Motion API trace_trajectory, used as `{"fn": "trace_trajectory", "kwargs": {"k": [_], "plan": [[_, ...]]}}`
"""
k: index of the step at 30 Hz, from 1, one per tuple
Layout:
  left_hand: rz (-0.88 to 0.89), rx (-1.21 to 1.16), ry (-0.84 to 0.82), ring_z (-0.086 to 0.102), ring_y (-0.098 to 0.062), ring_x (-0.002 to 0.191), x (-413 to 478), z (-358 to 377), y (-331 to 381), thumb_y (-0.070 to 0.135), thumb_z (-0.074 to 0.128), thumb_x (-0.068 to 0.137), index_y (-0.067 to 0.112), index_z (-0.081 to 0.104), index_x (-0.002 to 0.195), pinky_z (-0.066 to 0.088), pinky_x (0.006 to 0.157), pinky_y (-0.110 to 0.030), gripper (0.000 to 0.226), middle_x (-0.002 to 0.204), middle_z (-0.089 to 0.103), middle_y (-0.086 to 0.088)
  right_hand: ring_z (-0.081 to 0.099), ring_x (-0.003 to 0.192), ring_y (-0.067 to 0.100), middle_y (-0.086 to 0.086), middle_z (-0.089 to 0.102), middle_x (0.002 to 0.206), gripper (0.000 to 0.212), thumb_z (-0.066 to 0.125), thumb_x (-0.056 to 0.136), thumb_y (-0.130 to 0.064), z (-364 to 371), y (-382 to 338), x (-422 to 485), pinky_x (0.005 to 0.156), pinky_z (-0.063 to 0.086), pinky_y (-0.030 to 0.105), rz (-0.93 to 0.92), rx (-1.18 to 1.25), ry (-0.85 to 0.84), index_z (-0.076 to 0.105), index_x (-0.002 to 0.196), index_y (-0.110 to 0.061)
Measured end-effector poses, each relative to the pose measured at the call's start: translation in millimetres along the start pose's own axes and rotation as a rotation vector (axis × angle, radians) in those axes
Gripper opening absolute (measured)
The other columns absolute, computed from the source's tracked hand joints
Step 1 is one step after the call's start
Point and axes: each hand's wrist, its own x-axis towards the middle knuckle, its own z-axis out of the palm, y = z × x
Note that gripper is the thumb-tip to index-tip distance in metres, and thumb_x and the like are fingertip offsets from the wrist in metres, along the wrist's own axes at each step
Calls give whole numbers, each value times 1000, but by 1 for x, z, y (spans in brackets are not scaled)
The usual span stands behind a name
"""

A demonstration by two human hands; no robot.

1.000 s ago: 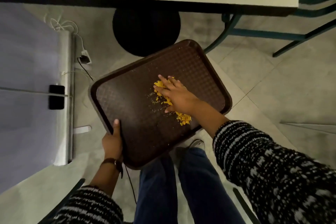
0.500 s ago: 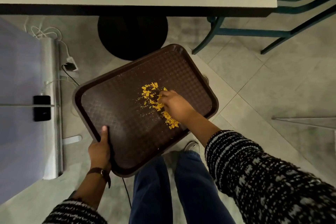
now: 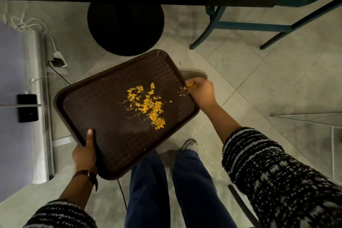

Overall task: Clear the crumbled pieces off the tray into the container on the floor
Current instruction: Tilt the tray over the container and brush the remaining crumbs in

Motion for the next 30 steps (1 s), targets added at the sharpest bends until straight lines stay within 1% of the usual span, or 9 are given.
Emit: {"fn": "trace_trajectory", "kwargs": {"k": [3,8,12,16,18,20,23,26,30], "plan": [[-6,20,27,54,-41,110,8,-3,0,65,50,81,-2,53,122,43,96,-46,78,124,57,-23,61,84,13,5,71,98,22,60,80,0,-11,9,14,74,40,10,90,-49,56,73,95,-8],[-13,3,46,55,-40,110,20,-8,-4,80,49,66,2,53,124,44,96,-47,97,125,58,-20,59,114,26,11,65,122,31,62,84,-5,-5,32,39,102,42,29,173,-202,-104,68,114,-7],[-15,9,55,53,-39,114,19,-5,-1,65,50,81,1,51,127,42,97,-44,78,129,55,-20,57,117,27,12,63,125,28,53,92,-8,-2,32,42,98,36,23,137,-264,-215,66,117,-6],[0,90,66,54,-43,109,13,-3,0,62,46,85,-6,53,121,42,94,-47,77,124,56,-26,64,100,25,12,70,106,30,49,97,-23,7,26,34,84,41,25,145,-262,-183,67,114,-7],[-9,108,65,54,-43,106,10,-2,1,62,45,85,-7,53,118,42,91,-47,77,120,57,-28,59,67,8,-1,65,71,28,50,96,-29,15,16,24,68,36,21,118,-154,-161,71,93,-10],[-24,122,51,54,-43,103,8,-1,3,65,43,84,-7,53,116,43,87,-46,80,117,58,-28,55,57,8,0,61,61,33,52,94,-36,26,-1,11,61,41,28,52,-11,-134,67,74,-15],[-56,84,4,53,-38,99,7,-1,5,66,41,83,-5,51,120,41,83,-41,81,118,57,-26,64,83,12,11,72,98,37,46,96,-36,48,-27,1,84,49,33,-144,113,-161,73,98,-10],[-44,88,-58,49,-32,92,7,-5,11,65,38,85,-5,50,124,39,82,-37,81,122,55,-26,42,133,19,9,56,135,35,40,99,-24,66,-49,2,115,23,37,-435,59,-334,64,120,-8],[5,100,-72,52,-38,106,8,-13,21,58,38,89,-5,49,127,37,82,-34,74,127,53,-25,9,147,20,5,25,156,45,34,100,-30,86,-59,10,117,-4,43,-637,-186,-532,40,142,-12]]}}
